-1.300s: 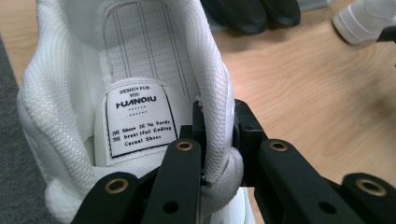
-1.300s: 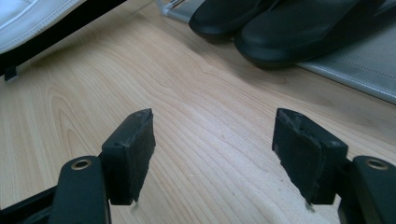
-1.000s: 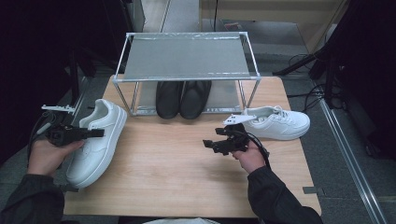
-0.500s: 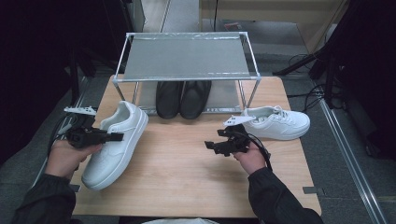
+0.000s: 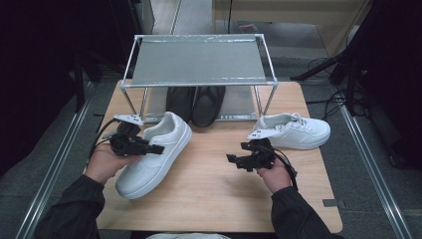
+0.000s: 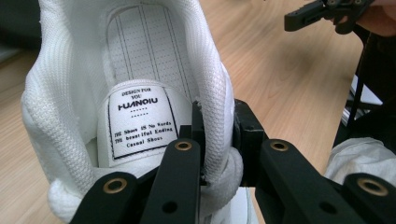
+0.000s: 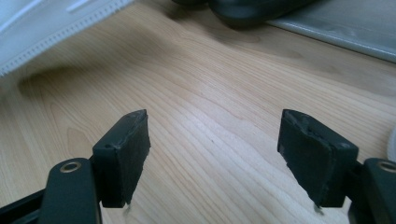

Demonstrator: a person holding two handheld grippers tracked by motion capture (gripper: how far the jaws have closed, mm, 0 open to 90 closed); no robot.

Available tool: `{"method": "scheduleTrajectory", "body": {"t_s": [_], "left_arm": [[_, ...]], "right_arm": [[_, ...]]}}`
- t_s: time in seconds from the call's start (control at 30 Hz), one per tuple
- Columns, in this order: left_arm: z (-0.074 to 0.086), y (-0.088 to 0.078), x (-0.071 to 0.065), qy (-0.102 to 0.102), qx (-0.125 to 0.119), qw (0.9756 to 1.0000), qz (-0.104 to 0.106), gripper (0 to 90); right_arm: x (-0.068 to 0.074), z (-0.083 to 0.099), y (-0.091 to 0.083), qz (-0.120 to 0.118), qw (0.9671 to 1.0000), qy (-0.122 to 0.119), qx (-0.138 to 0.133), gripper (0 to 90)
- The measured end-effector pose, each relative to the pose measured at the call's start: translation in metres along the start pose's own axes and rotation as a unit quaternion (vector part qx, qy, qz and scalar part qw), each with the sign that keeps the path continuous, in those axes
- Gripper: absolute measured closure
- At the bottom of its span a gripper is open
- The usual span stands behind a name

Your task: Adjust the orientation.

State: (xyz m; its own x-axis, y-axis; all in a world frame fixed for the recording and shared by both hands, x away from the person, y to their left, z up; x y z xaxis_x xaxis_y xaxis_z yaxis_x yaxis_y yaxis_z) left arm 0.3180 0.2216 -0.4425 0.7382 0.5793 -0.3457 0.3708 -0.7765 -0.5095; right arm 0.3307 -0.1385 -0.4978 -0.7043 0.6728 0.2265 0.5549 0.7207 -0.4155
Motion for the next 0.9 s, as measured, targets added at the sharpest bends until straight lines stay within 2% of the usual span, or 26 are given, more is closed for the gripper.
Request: {"method": "scheduleTrajectory", "body": {"t_s": [0.13,0.27,0.43,0.6,0.67,0.73,0.8,0.9], "left_arm": [[-0.007,0.022,-0.008,0.010,0.013,0.9996,0.024,82.3],[-0.014,0.041,-0.015,0.018,0.026,0.9987,0.040,82.2],[-0.024,0.057,-0.024,0.026,0.026,0.9980,0.052,82.2],[-0.023,0.075,-0.034,0.045,0.026,0.9971,0.055,82.2],[-0.019,0.083,-0.036,0.047,0.030,0.9969,0.056,82.1],[-0.015,0.091,-0.034,0.040,0.040,0.9967,0.058,81.9],[-0.011,0.097,-0.033,0.039,0.039,0.9968,0.058,81.9],[-0.008,0.106,-0.038,0.060,0.042,0.9962,0.047,81.6]], "right_arm": [[0.000,0.002,-0.008,0.002,0.9999,0.003,-0.012,26.2],[0.001,0.004,-0.013,0.005,0.9999,0.004,-0.014,26.2],[0.003,0.006,-0.019,0.006,0.9998,0.001,-0.017,26.1],[0.004,0.007,-0.021,0.009,0.9998,0.004,-0.015,26.2],[0.003,0.007,-0.021,0.009,0.9999,0.006,-0.013,26.1],[0.003,0.007,-0.020,0.009,0.9999,0.006,-0.012,26.1],[0.004,0.008,-0.019,0.007,0.9999,0.006,-0.012,26.1],[0.006,0.008,-0.017,0.002,0.9999,0.001,-0.011,26.1]]}}
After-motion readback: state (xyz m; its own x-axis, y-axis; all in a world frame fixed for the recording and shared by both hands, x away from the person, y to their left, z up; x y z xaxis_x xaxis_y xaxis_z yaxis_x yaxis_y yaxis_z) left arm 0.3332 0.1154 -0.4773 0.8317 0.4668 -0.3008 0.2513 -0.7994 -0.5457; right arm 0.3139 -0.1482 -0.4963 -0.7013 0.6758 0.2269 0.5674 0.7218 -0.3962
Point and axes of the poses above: each handheld gripper's, and its own axes: y roughly forward along the jaws, z roughly out of its underside, x roughly to its left, the point moved 2 cm from there along y, roughly forward along the jaws, and after that the axes turned 15 degrees about -x, right-handed, at the moved point
